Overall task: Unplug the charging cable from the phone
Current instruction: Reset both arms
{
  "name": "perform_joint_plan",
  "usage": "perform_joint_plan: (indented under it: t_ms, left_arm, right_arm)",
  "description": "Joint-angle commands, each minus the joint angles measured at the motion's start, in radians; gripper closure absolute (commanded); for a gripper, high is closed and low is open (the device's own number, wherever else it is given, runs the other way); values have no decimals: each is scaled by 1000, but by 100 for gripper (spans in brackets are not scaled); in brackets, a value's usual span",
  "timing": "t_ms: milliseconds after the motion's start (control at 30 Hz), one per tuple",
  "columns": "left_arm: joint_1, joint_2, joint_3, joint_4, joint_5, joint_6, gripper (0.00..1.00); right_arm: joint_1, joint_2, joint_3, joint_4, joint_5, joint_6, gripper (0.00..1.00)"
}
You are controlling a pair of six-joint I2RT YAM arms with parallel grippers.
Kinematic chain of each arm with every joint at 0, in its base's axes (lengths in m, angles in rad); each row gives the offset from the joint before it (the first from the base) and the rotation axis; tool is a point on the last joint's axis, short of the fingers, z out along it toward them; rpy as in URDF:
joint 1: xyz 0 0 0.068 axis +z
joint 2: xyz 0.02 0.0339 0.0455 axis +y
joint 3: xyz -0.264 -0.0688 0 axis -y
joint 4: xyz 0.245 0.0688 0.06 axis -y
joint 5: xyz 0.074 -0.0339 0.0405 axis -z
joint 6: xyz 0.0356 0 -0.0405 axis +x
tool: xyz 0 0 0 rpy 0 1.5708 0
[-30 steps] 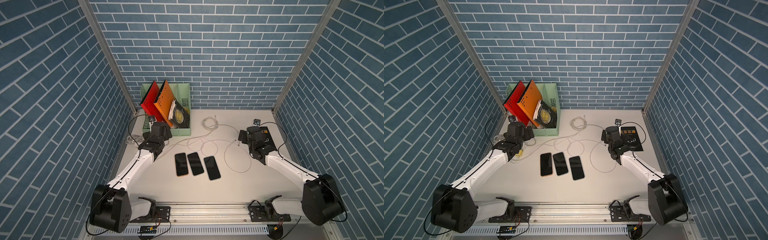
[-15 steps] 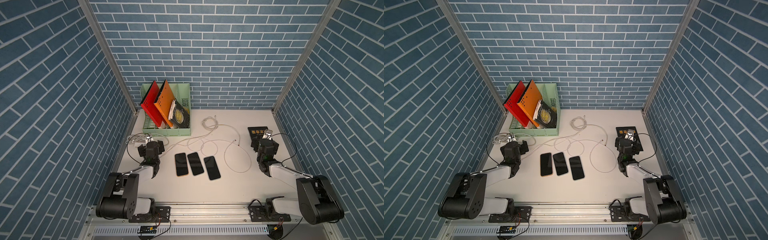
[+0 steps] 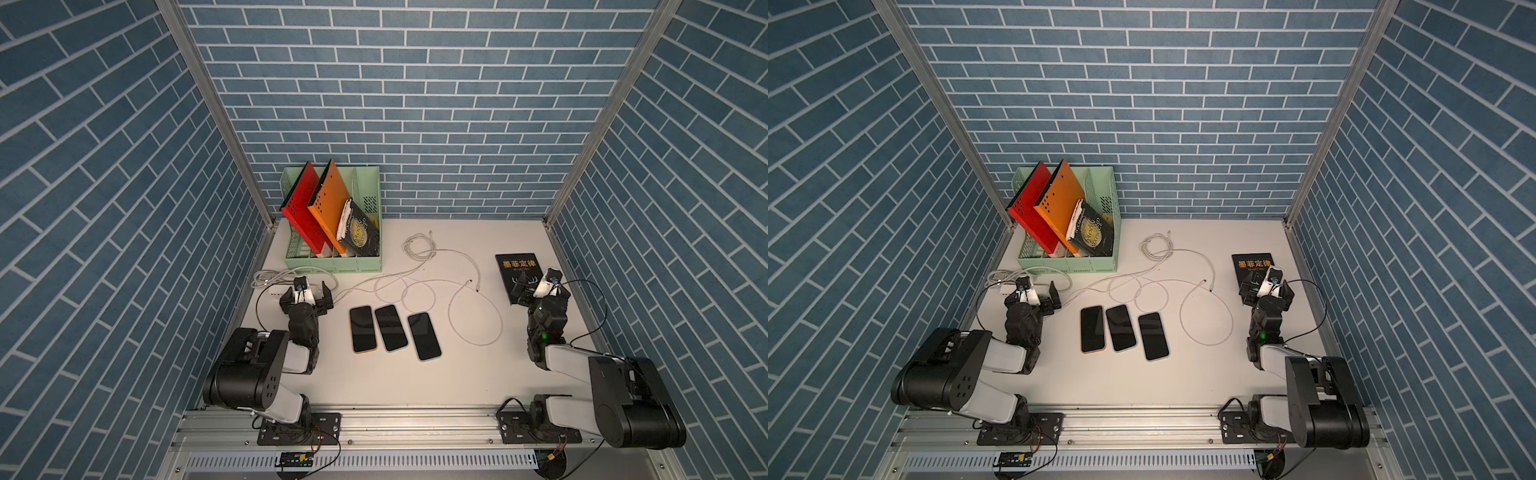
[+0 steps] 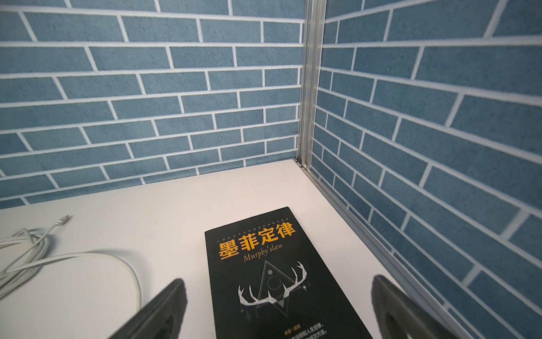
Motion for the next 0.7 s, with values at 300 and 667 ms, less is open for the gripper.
perform_joint_plan:
  t_ms: [300, 667]
  left_arm:
    - [5, 2, 12, 48, 3, 6, 0]
    - [4, 1, 8, 56, -23, -1, 0]
  right_arm:
    - [-30, 93, -89, 227, -179, -63, 1]
    - [-23, 226, -66, 289, -180, -76, 1]
